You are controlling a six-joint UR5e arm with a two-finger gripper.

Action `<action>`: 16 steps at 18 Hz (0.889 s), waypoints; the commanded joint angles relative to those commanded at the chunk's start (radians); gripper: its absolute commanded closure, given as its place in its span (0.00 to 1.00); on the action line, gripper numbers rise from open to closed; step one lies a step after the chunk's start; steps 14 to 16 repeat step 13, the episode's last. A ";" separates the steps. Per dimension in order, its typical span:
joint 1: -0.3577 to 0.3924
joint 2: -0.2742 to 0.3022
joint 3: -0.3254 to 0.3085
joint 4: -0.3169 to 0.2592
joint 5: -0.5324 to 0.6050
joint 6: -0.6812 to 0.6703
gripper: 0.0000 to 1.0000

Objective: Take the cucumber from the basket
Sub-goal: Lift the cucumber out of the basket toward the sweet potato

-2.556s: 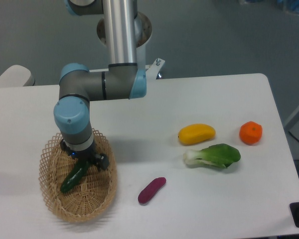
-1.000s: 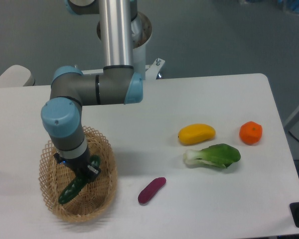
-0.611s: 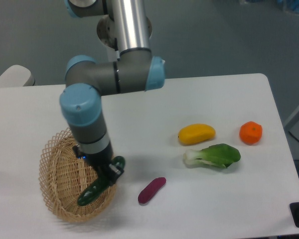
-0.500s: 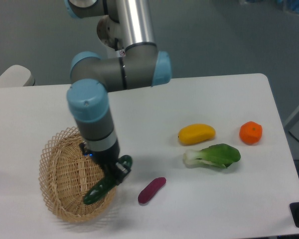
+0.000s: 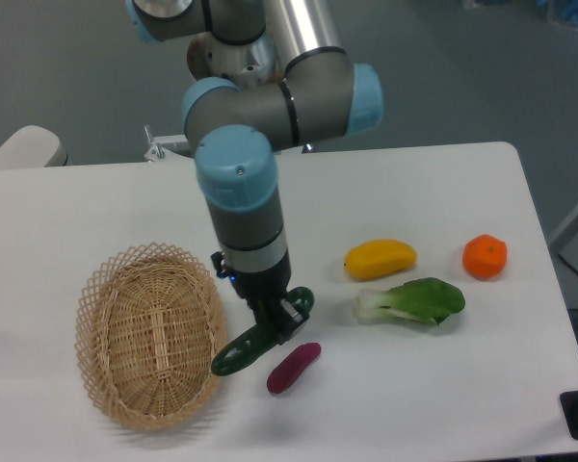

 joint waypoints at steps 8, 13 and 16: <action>0.055 0.008 -0.003 -0.035 -0.003 0.086 0.74; 0.063 0.009 -0.015 -0.046 -0.006 0.086 0.74; 0.063 0.009 -0.015 -0.046 -0.006 0.086 0.74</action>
